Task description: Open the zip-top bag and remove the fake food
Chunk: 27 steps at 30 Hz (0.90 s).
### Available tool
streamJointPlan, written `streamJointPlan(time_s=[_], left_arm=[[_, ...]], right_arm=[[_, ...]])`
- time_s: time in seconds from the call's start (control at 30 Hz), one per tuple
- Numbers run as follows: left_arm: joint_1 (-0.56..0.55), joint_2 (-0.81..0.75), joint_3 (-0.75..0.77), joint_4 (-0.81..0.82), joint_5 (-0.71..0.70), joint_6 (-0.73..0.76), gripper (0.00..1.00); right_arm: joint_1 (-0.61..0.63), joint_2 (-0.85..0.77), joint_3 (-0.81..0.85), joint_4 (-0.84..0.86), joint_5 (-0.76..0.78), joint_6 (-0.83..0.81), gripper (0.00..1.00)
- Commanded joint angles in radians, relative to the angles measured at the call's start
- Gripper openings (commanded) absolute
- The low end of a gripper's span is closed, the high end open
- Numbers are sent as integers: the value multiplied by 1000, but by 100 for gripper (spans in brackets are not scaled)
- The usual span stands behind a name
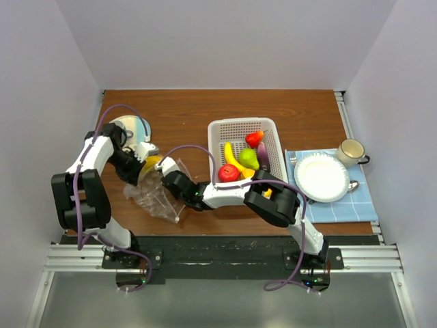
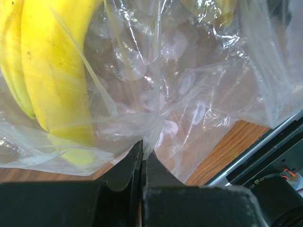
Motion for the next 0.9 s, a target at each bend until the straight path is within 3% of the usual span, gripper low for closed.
streamJointPlan(time_s=[0.0, 0.1, 0.13, 0.17, 0.23, 0.27, 0.37, 0.73, 0.87], left_arm=[[4, -6, -11, -1, 4, 17, 0], [4, -7, -17, -1, 2, 19, 0], [2, -9, -18, -1, 2, 19, 0], [2, -7, -20, -1, 4, 19, 0], [4, -6, -23, 1, 5, 17, 0], [2, -6, -23, -1, 7, 17, 0], [4, -6, -25, 4, 5, 17, 0], [2, 0, -29, -1, -8, 28, 0], [2, 2, -29, -2, -11, 31, 0]], right_arm=[[-2, -48, 9, 16, 32, 17, 22], [-5, -42, 22, 16, 25, 18, 27], [-7, -37, 35, 13, 23, 20, 35], [-8, -31, 43, 11, 21, 20, 52], [-10, -27, 55, 14, 3, 18, 64], [-11, -27, 60, 13, -9, 17, 76], [-10, -33, 57, 22, -25, 14, 88], [-17, 47, 178, 51, -34, 25, 77], [-40, 107, 255, 18, -46, 54, 61]])
